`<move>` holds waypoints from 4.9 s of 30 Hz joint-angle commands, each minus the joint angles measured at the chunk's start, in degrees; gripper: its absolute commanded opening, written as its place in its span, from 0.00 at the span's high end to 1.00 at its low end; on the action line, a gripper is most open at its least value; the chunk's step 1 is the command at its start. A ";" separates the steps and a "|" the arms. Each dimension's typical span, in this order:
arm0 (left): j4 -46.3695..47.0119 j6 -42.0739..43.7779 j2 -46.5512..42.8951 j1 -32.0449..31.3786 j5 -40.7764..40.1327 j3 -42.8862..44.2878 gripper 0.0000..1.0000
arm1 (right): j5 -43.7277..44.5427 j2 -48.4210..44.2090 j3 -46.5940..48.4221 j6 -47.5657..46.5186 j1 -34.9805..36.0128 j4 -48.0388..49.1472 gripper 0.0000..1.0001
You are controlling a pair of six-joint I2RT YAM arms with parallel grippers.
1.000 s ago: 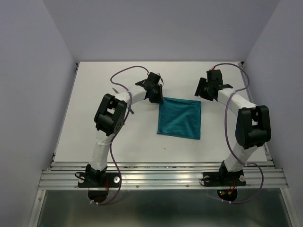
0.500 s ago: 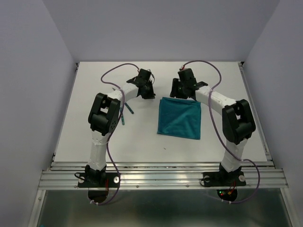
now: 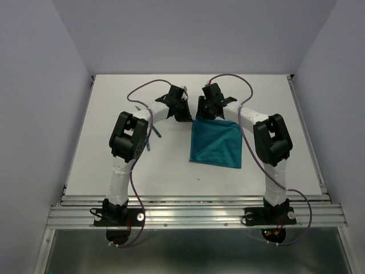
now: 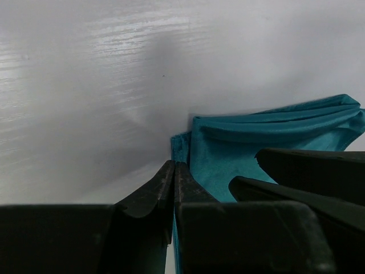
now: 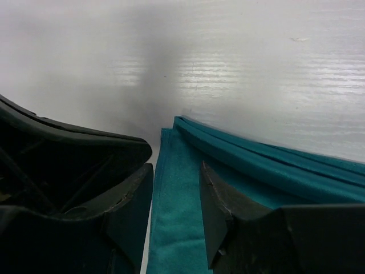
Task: Fold the napkin into a case and place the utensils inside
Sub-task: Smooth out the lower triangle-folded napkin at the center of the board.
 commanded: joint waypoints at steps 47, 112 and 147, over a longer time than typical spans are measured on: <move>-0.02 -0.30 3.82 -0.14 1.48 1.15 0.89 | 2.64 0.86 4.25 1.48 4.99 1.42 0.99; -5.91 2.68 3.99 -4.27 -4.32 7.21 0.74 | 0.09 -7.15 -15.53 -2.65 -19.35 6.96 0.89; -10.30 5.41 1.97 -7.87 -3.27 16.79 0.75 | -4.83 -6.97 -15.79 -7.22 -19.97 10.38 0.40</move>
